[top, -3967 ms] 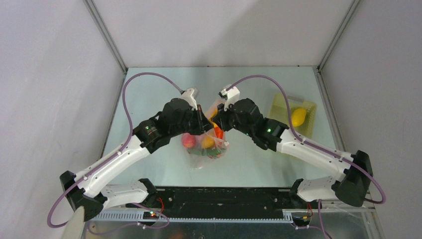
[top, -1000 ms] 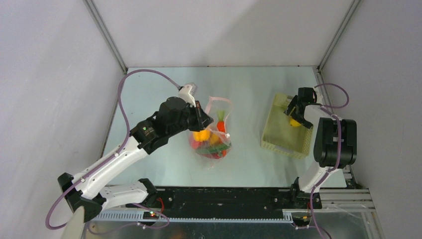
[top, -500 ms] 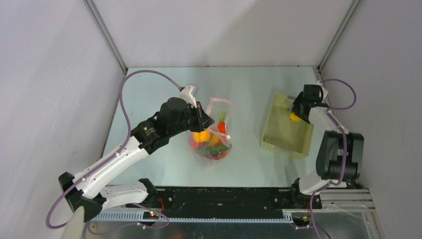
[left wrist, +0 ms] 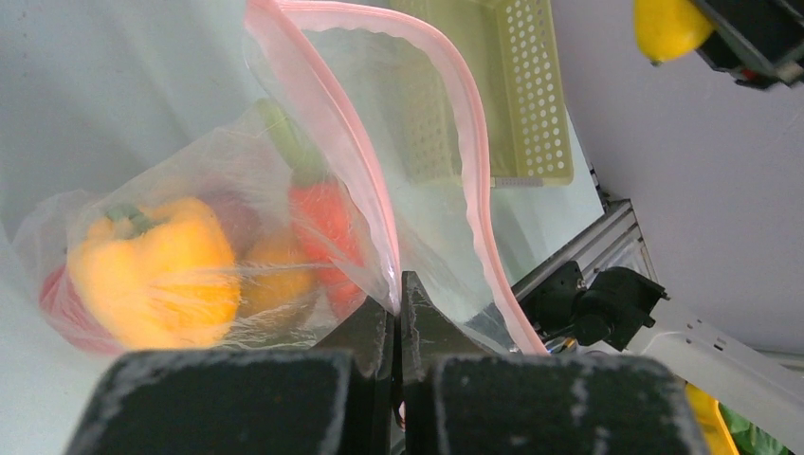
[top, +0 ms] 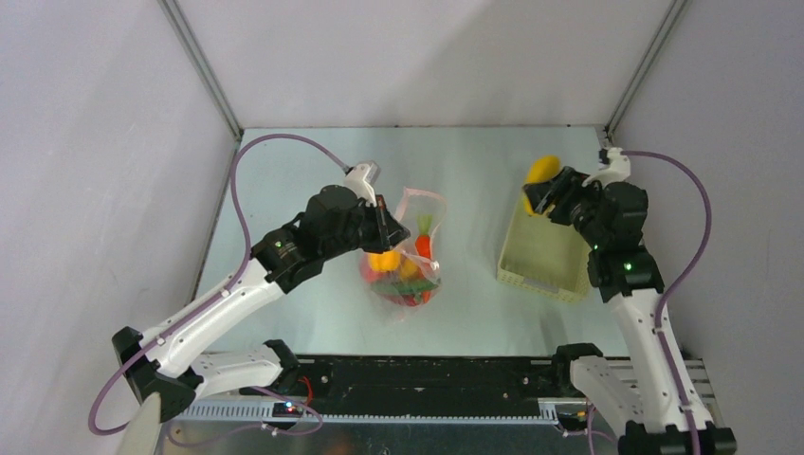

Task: Place the food in the zip-top bag and seal the zipper
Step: Place the fake fruit in the zipper food storage bag.

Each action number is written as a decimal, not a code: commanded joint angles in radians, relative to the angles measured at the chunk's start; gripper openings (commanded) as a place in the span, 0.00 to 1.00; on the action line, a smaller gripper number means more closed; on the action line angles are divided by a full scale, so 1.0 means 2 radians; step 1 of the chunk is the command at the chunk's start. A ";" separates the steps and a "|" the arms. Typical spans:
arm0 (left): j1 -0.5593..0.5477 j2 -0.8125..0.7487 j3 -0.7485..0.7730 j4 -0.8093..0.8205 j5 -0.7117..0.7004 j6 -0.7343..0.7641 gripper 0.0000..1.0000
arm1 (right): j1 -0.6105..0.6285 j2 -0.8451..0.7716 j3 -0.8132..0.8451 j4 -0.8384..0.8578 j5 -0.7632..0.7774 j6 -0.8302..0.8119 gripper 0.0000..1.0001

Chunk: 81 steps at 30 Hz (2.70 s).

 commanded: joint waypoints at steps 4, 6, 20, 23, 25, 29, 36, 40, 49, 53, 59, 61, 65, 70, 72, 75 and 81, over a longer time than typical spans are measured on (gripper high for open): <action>-0.006 0.015 0.014 0.023 0.035 0.003 0.00 | 0.144 -0.033 -0.001 0.093 -0.089 0.000 0.48; -0.009 0.017 0.014 0.024 0.036 0.002 0.00 | 0.188 -0.022 0.006 0.106 -0.084 -0.002 0.48; -0.018 0.025 0.019 0.023 0.036 0.003 0.00 | 0.321 0.091 0.054 0.128 0.007 0.000 0.45; -0.018 0.026 0.020 0.023 0.035 0.003 0.00 | 0.341 0.107 0.060 0.123 0.058 -0.002 0.46; -0.019 0.026 0.021 0.023 0.034 0.002 0.00 | 0.361 0.115 0.060 0.122 0.082 -0.006 0.46; -0.019 0.025 0.026 0.015 0.025 0.001 0.00 | 0.374 0.126 0.069 0.097 0.114 -0.019 0.48; -0.019 0.015 0.024 0.016 0.014 -0.004 0.00 | 0.385 0.125 0.071 0.051 0.136 -0.033 0.51; -0.019 0.014 0.030 0.008 -0.001 -0.005 0.00 | 0.391 0.128 0.071 0.033 0.129 -0.048 0.52; -0.019 0.014 0.034 0.013 -0.002 -0.005 0.00 | 0.407 0.140 0.088 -0.008 0.114 -0.068 0.54; -0.019 0.017 0.038 0.012 0.001 -0.005 0.00 | 0.416 0.156 0.108 -0.038 0.120 -0.083 0.58; -0.019 0.016 0.039 0.011 0.000 -0.002 0.00 | 0.425 0.170 0.128 -0.066 0.150 -0.091 0.68; -0.019 0.016 0.039 0.011 0.000 -0.002 0.00 | 0.426 0.171 0.131 -0.069 0.160 -0.092 0.71; -0.019 0.017 0.039 0.010 0.001 -0.001 0.00 | 0.428 0.168 0.135 -0.066 0.166 -0.093 0.81; -0.019 0.017 0.038 0.010 0.002 0.000 0.00 | 0.430 0.164 0.142 -0.064 0.156 -0.098 0.99; -0.019 0.016 0.038 0.010 0.001 -0.001 0.00 | 0.430 0.161 0.143 -0.061 0.155 -0.098 0.99; -0.019 0.014 0.036 0.009 -0.001 0.000 0.00 | 0.430 0.153 0.143 -0.056 0.154 -0.098 1.00; -0.019 0.008 0.033 0.007 -0.003 -0.001 0.00 | 0.428 0.113 0.137 -0.027 0.142 -0.101 0.99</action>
